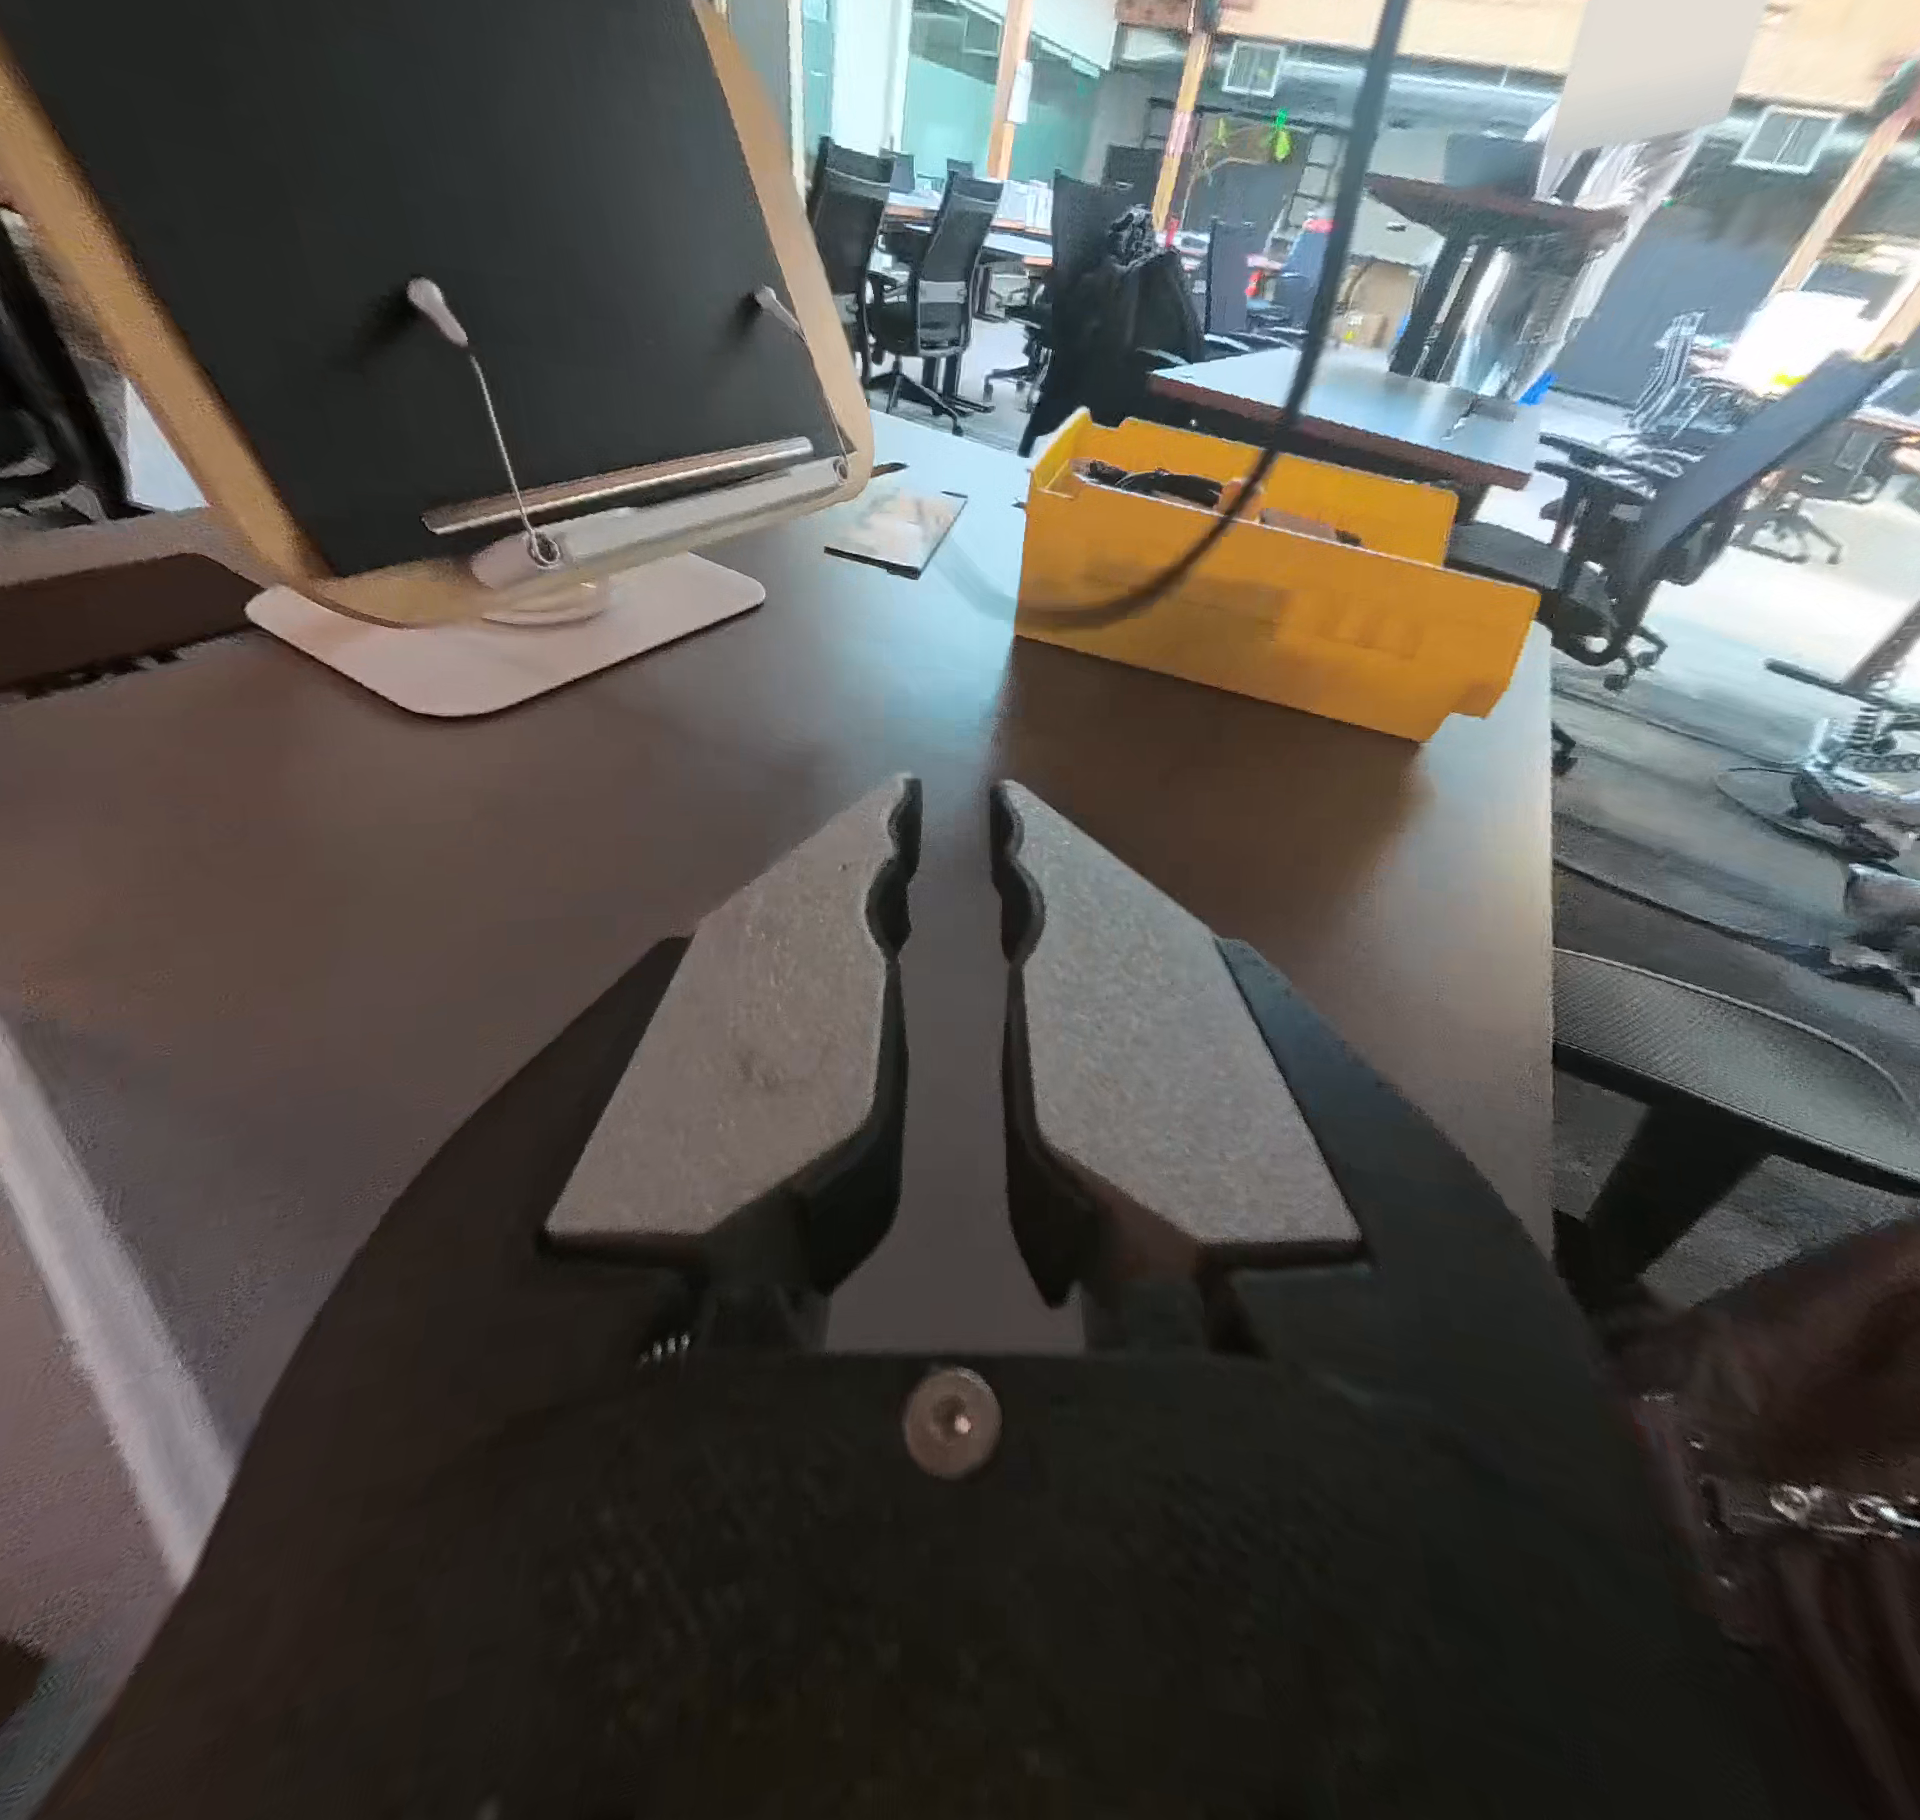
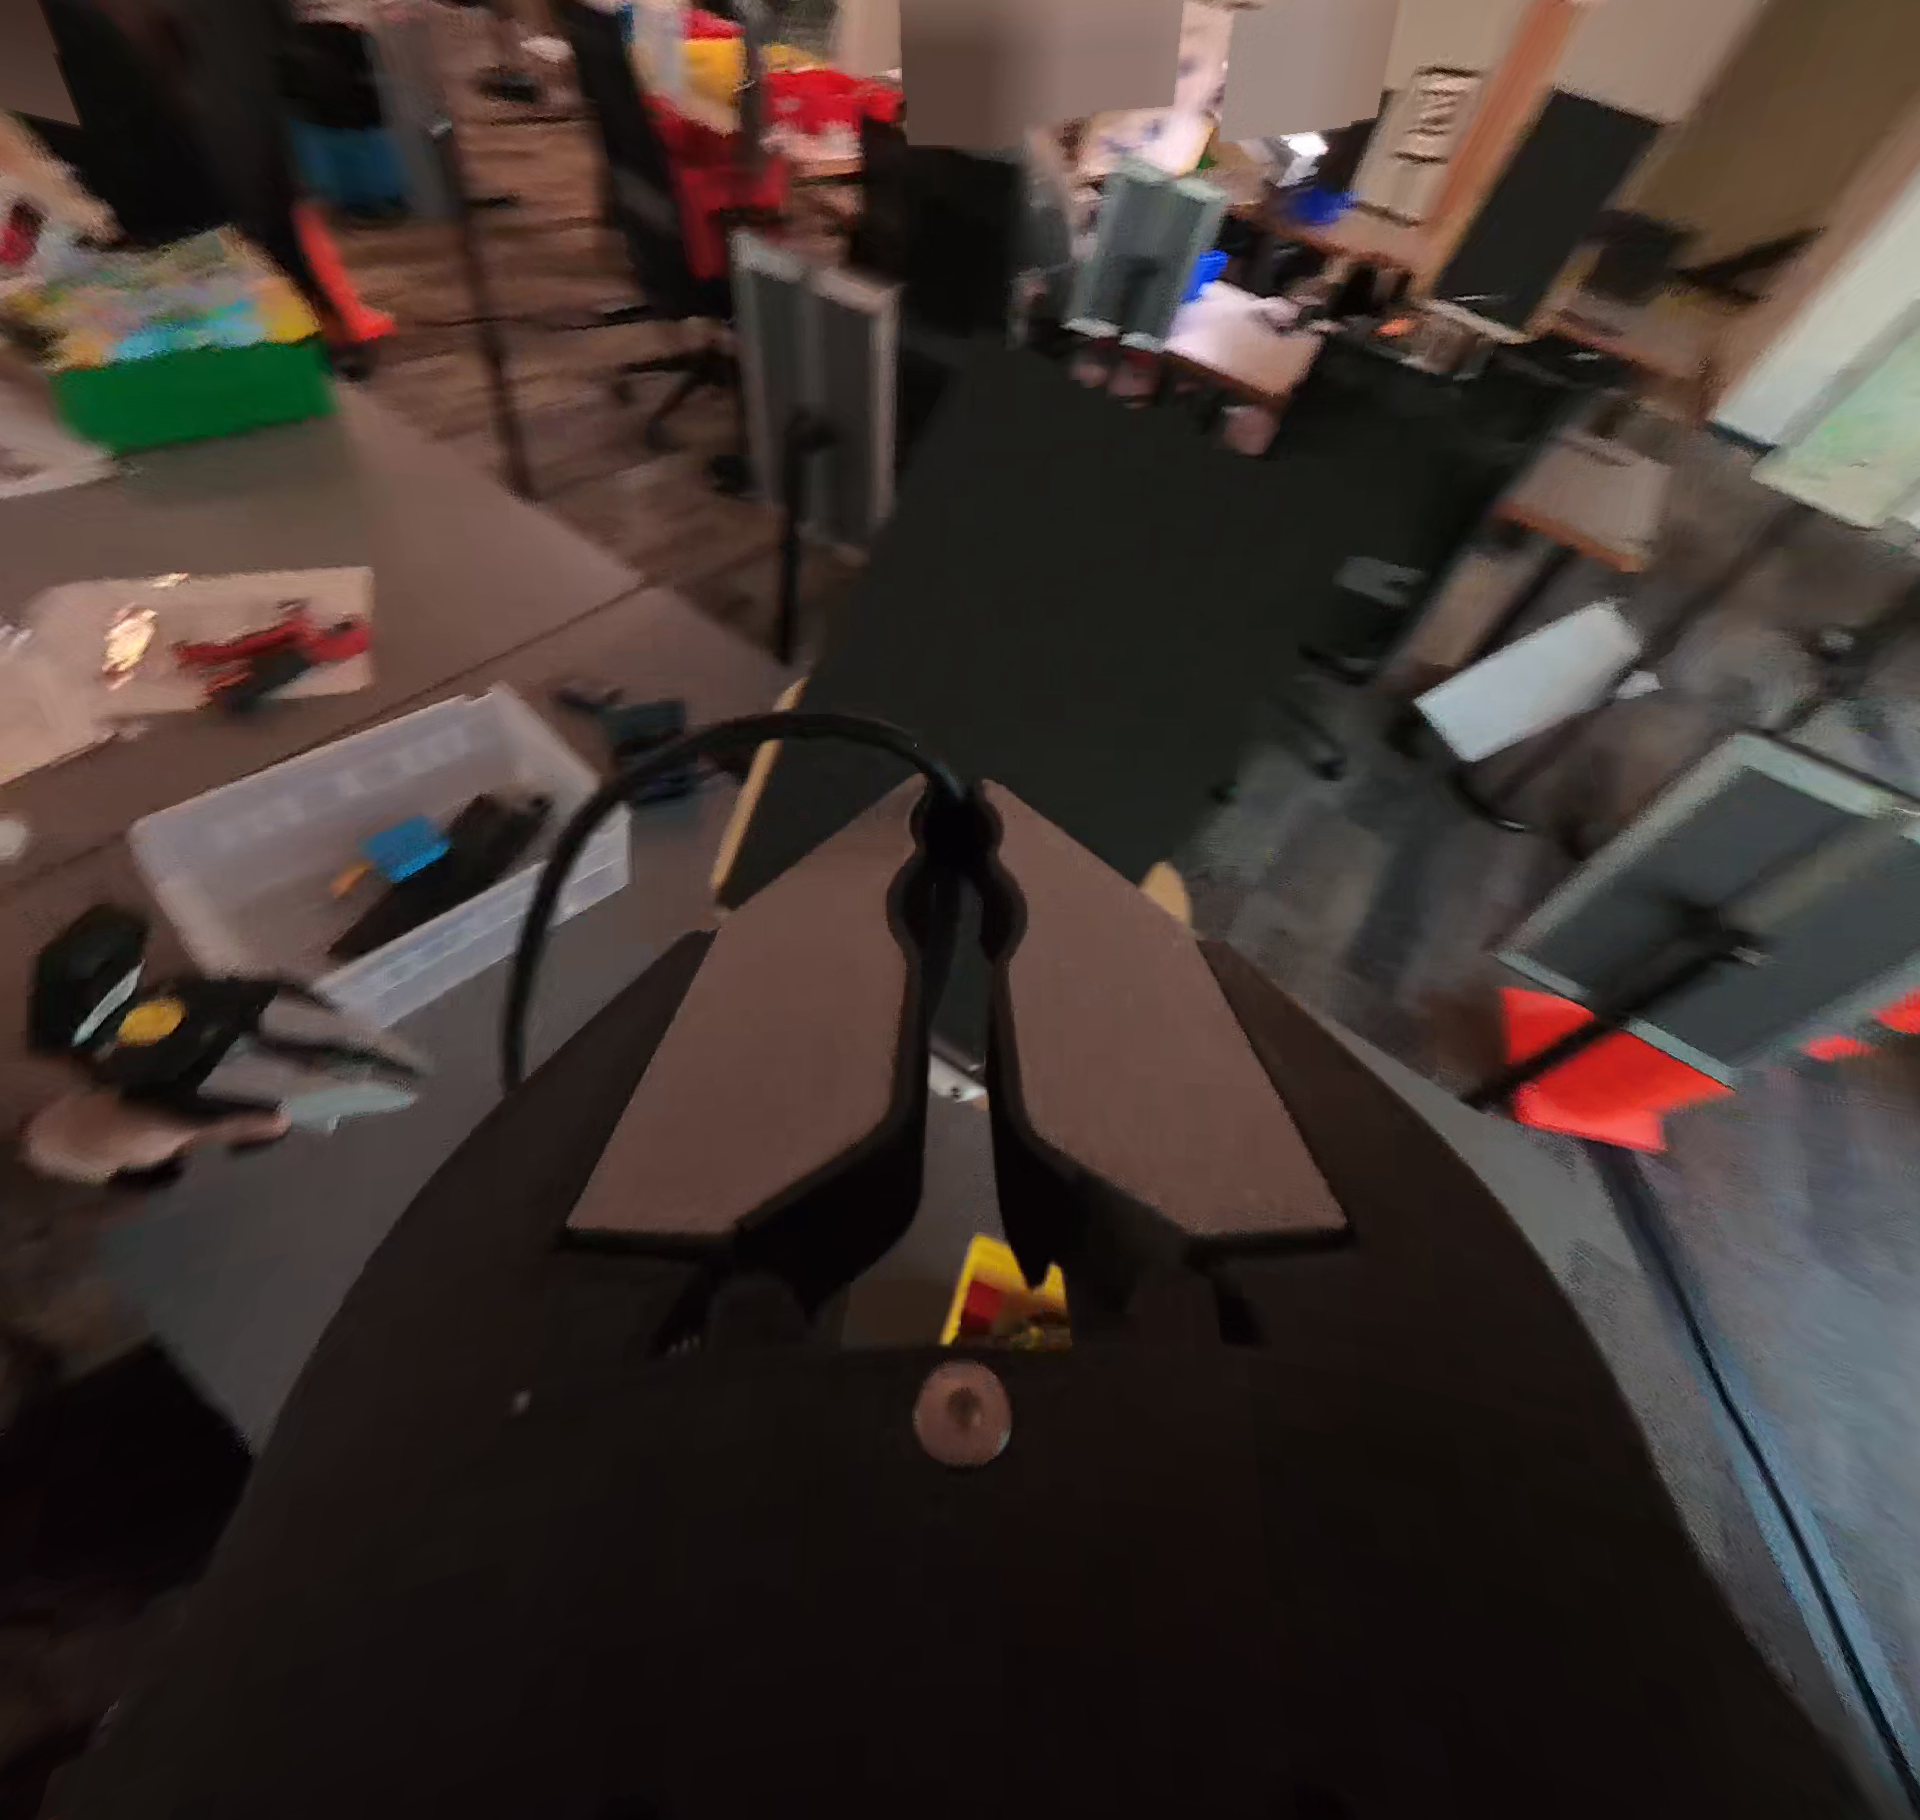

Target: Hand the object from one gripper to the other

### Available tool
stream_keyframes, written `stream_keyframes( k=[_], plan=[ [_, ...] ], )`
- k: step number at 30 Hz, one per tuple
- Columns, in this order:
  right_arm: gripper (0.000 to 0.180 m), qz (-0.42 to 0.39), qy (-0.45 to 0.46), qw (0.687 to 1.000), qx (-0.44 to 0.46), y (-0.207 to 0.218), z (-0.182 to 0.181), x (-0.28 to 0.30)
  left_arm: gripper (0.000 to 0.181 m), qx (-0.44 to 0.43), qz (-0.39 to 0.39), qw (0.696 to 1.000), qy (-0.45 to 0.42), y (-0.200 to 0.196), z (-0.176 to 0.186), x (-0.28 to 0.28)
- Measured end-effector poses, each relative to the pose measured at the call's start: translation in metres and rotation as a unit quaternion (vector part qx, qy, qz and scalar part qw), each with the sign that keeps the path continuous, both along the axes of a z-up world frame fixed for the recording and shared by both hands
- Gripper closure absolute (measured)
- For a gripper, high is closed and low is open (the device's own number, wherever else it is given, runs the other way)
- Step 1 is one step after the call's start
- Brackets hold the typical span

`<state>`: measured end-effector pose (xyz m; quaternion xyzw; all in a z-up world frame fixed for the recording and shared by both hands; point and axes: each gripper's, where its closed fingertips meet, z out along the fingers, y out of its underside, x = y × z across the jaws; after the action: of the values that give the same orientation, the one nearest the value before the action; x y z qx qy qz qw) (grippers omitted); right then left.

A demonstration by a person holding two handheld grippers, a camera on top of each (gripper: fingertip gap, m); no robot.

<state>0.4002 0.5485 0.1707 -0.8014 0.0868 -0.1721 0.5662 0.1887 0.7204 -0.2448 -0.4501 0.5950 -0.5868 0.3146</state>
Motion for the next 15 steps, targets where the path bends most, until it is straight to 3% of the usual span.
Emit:
stream_keyframes(
  k=[3,6,11,15],
  plan=[
    [0.180,-0.056,-0.014,0.998,0.000,-0.028,0.035,0.017,0.173,0.024,-0.016,1.000,-0.008,-0.018,-0.005,0.000],
    [0.180,-0.099,-0.019,0.995,-0.026,-0.051,0.030,0.037,0.168,0.085,-0.019,0.996,0.008,-0.037,-0.015,0.004],
    [0.180,-0.150,0.010,0.986,-0.072,-0.080,-0.029,0.078,0.165,0.061,-0.047,0.997,0.012,-0.050,-0.017,0.007],
    [0.179,-0.154,0.057,0.978,-0.132,-0.104,-0.099,0.100,0.164,0.050,-0.062,0.996,0.031,-0.053,-0.024,0.003]
  ],
)
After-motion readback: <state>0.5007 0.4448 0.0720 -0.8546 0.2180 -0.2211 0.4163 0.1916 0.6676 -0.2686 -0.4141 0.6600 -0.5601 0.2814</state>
